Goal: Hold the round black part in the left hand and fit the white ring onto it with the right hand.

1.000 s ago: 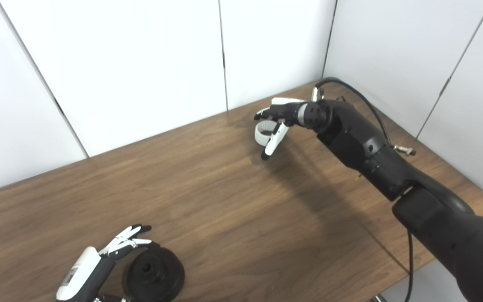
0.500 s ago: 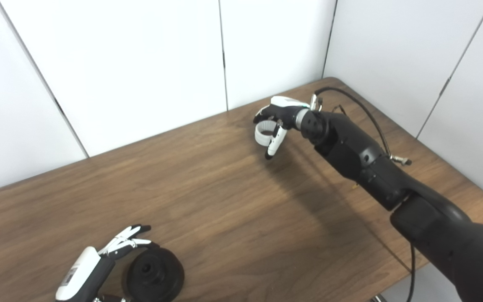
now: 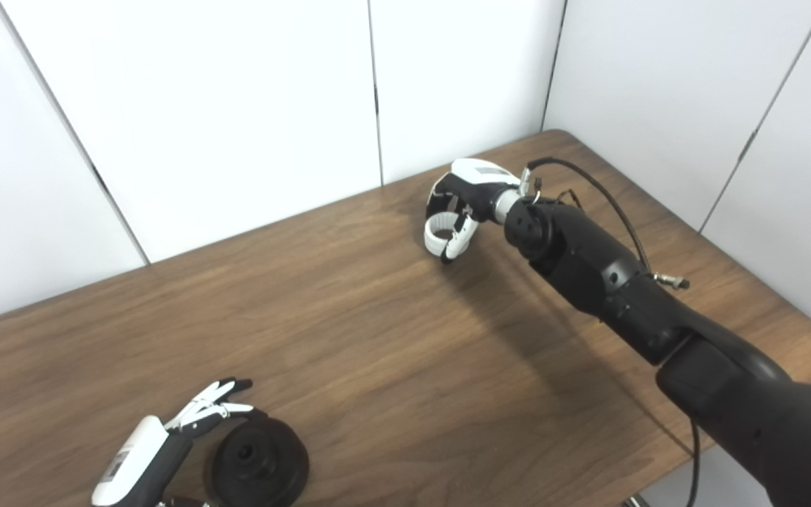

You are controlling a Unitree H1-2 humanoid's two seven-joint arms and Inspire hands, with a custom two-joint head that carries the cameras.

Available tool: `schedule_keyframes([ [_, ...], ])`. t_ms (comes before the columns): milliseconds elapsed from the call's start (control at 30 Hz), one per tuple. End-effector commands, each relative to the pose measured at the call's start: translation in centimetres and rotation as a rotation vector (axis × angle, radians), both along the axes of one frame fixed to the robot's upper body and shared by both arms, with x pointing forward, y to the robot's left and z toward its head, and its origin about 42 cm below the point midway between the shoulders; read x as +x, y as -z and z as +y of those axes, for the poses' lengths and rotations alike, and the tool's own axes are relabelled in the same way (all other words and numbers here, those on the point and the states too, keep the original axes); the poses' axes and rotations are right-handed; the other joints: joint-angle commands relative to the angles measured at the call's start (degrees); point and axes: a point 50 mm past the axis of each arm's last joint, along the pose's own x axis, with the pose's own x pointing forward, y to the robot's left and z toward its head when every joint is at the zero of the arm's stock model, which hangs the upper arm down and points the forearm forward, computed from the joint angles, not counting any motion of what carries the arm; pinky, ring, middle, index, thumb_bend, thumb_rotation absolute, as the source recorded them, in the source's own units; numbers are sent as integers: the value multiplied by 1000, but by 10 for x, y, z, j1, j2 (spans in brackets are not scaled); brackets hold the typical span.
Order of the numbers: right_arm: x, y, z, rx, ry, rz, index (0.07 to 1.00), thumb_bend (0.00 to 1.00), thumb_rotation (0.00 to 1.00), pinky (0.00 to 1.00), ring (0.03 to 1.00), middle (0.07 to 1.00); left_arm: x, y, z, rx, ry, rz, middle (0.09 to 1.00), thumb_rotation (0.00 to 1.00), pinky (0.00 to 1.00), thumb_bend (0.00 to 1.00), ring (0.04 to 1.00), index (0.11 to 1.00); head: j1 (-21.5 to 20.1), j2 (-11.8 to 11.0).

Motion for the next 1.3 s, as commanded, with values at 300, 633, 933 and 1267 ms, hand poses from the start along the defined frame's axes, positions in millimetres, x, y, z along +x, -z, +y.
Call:
schedule_keyframes([
  [300,5,-22,-7,-35,-8,-124,459,516,1,485,455,530,-9,14,14,91,-17,92,918,60,834,523,950,483,2,6],
  [633,1,-33,-6,11,-26,-149,455,517,0,494,464,525,-7,13,9,95,-15,90,917,62,835,523,949,483,29,14],
  [933,-5,-53,10,28,-110,-184,471,519,0,460,444,511,-5,15,4,101,-15,90,920,62,839,523,953,484,57,22],
  [1267,-14,-73,32,36,-210,-213,490,519,0,459,435,500,-7,14,-7,102,-23,89,923,64,851,523,961,484,117,39],
])
